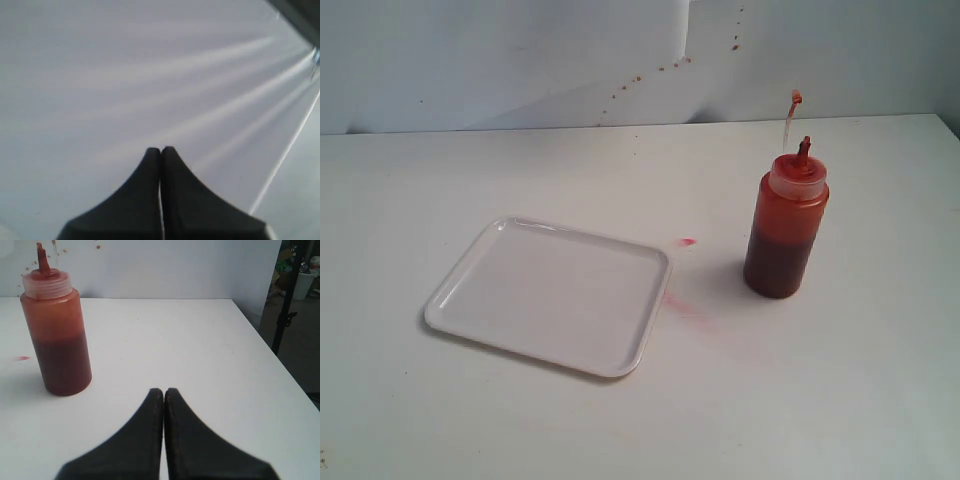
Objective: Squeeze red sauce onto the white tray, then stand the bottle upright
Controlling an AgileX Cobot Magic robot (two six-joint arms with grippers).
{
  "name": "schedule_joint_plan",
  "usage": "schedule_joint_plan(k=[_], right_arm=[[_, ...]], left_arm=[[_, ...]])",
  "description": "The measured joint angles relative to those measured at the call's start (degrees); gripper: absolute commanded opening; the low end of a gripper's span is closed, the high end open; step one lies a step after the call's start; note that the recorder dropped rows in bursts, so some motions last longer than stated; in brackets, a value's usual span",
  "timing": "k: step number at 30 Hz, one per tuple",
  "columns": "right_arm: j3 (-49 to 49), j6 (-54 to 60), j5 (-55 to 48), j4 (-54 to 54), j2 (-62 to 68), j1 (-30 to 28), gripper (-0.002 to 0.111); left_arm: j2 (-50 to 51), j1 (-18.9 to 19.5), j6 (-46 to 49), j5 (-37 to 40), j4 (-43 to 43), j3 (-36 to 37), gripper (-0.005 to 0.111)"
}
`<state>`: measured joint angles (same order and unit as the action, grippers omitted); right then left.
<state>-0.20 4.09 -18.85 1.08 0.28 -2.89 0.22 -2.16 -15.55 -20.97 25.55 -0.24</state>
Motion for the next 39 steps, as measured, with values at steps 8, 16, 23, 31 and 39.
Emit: schedule_joint_plan(k=[8, 16, 23, 31, 39], right_arm=[[0.0, 0.0, 0.0, 0.0, 0.0, 0.0, 0.001], [0.0, 0.0, 0.0, 0.0, 0.0, 0.0, 0.001], [0.0, 0.0, 0.0, 0.0, 0.0, 0.0, 0.001], [0.0, 0.0, 0.0, 0.0, 0.0, 0.0, 0.001], [0.0, 0.0, 0.0, 0.0, 0.0, 0.0, 0.001]], left_arm=[[5.3, 0.0, -16.8, -26.5, -18.2, -2.1, 0.000], [34.7, 0.0, -16.6, -29.2, -27.8, -16.4, 0.000], [69.0, 0.0, -22.4, -37.9, -53.8, -29.9, 0.000], [99.9, -0.8, -25.8, -47.5, -78.1, -46.0, 0.000], [119.9, -9.0, -25.8, -47.7, -86.7, -60.3, 0.000]])
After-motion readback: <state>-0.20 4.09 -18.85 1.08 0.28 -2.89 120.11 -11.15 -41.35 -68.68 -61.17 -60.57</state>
